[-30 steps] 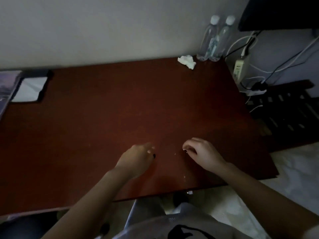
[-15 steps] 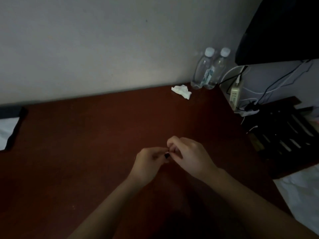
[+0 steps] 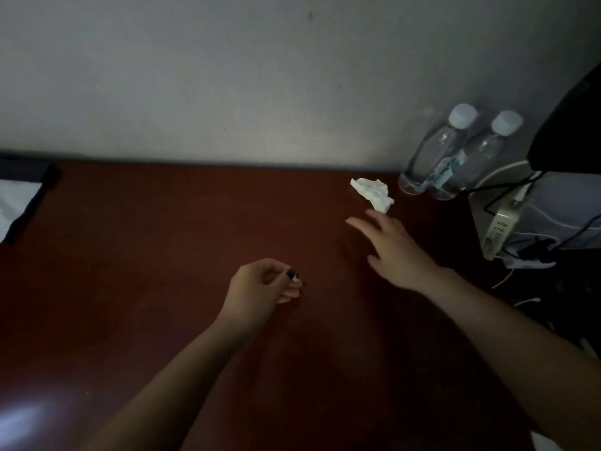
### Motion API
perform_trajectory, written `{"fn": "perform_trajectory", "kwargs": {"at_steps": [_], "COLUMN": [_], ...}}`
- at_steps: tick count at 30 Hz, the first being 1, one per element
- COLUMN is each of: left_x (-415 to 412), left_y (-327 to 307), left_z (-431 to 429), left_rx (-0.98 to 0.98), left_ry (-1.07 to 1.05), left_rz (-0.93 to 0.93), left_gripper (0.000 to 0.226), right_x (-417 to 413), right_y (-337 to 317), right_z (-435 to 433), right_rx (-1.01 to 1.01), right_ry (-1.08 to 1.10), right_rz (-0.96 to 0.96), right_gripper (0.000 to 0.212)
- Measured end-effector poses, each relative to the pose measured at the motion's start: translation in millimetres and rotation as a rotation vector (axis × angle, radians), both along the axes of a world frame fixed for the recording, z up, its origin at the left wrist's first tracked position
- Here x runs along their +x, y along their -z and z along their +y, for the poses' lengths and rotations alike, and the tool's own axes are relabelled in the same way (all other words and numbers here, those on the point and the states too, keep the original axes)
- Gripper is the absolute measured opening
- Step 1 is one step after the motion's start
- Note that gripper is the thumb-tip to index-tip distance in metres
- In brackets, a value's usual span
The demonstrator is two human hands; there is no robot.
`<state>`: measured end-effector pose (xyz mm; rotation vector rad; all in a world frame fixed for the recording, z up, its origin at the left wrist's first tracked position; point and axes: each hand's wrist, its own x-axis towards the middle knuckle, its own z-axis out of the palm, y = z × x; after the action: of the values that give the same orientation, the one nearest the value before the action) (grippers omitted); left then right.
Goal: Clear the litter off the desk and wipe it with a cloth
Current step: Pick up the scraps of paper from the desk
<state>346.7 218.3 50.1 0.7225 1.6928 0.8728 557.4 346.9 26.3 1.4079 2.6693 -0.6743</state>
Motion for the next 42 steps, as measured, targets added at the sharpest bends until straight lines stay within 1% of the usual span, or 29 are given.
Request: {"fn": "perform_trajectory", "kwargs": {"at_steps": [1,3,6,9,13,15,17,19,21,24,28,32,34,36,40,42], "left_x": [-3,-8,-13,-15,-16,-17,-17,-17,-18,-20,-26,-32,-31,-25,14,47], "left_y": [-1,-5,-11,-13,-12,-11,-12,-14,-17,-23,-34,-36,-35,-33,-30,-29], "left_z": [1,1,-1,-4,-8,-11,-15,-18,-22,-32,-51,-75,-86,-96,-110,-119], "left_rx": [0.001,0.003,-0.015,-0.030,-0.040,-0.032,-0.018,-0.004,0.024,0.094,0.143,0.193,0.227,0.252,0.300,0.341], "left_ry": [-0.011,-0.012,0.022,0.053,0.095,0.117,0.154,0.201,0.271,0.383,0.541,0.765,0.856,0.967,1.197,1.300], "left_rz": [0.007,0.002,0.003,0.061,0.098,0.117,0.153,0.204,0.267,0.359,0.405,0.486,0.491,0.484,0.460,0.458], "left_gripper": [0.016,0.016,0.014,0.013,0.014,0.014,0.014,0.015,0.017,0.022,0.025,0.024,0.024,0.025,0.025,0.025], "right_x": [2,0,-10,-16,-11,-8,-4,0,2,3,2,1,2,3,23,42], "right_y": [3,8,14,22,28,28,23,15,5,-15,-39,-49,-49,-44,-33,-31], "right_z": [15,43,72,82,69,58,44,28,7,-26,-74,-128,-158,-191,-271,-316], "right_rx": [0.016,0.063,0.054,0.043,0.163,0.162,0.106,0.041,0.008,-0.022,-0.009,0.035,0.035,0.044,0.063,0.082], "right_ry": [-0.008,-0.016,0.055,0.145,0.131,0.126,0.113,0.093,0.040,-0.052,-0.101,0.008,0.118,0.210,0.334,0.441], "right_rz": [-0.064,-0.134,-0.171,-0.129,-0.155,-0.143,-0.133,-0.106,-0.102,-0.116,-0.158,-0.173,-0.137,-0.143,-0.208,-0.211], "right_gripper": [0.080,0.088,0.088,0.073,0.047,0.040,0.041,0.042,0.038,0.037,0.034,0.026,0.026,0.029,0.036,0.037]}}
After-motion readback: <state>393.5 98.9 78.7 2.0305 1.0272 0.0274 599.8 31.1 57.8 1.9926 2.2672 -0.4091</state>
